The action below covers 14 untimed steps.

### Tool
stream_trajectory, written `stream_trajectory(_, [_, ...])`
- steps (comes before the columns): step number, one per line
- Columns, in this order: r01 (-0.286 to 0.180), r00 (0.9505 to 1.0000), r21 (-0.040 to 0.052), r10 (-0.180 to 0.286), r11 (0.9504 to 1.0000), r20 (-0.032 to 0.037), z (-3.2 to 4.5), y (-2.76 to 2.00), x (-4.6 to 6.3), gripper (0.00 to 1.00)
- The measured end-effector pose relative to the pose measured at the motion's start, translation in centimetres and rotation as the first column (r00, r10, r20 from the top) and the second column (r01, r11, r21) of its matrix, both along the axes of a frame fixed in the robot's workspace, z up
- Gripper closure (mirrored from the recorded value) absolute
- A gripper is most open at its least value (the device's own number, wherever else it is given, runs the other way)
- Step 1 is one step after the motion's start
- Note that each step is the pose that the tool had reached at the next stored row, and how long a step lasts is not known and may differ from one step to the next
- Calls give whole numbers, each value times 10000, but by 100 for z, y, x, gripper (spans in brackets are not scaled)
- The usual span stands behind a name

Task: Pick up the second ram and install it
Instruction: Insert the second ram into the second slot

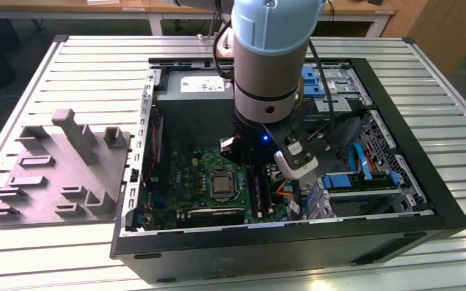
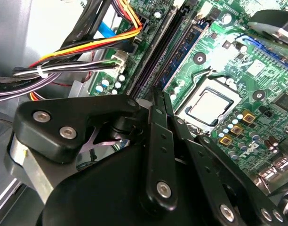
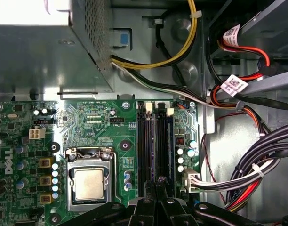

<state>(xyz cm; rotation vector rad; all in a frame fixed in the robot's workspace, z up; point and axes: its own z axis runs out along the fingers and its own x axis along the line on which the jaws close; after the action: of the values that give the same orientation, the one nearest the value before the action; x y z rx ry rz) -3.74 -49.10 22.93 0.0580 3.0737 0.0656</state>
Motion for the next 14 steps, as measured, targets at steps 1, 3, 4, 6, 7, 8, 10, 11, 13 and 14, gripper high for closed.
stream_trajectory(1, [0, 10000, 2, 0, 10000, 1, -2, 0, 0, 89])
stream_trajectory(3, [1, 10000, 5, -1, 10000, 2, -6, -3, -1, 89])
stream_trajectory(4, [1, 10000, 4, -1, 10000, 1, -6, -4, -1, 89])
stream_trajectory(6, [0, 10000, 2, 0, 10000, 1, -8, -5, -1, 89])
stream_trajectory(7, [0, 10000, 4, 0, 10000, 2, -11, -6, -2, 89])
stream_trajectory(8, [1, 10000, 4, -1, 10000, 1, -13, -8, -2, 89])
stream_trajectory(10, [1, 10000, 2, -1, 10000, 1, -14, -9, -2, 89])
stream_trajectory(11, [1, 10000, 0, -1, 10000, 1, -14, -9, -2, 89])
stream_trajectory(13, [0, 10000, 5, 0, 10000, 2, -24, -9, -2, 89])
stream_trajectory(14, [0, 10000, 4, 0, 10000, 1, -28, -9, -2, 89])
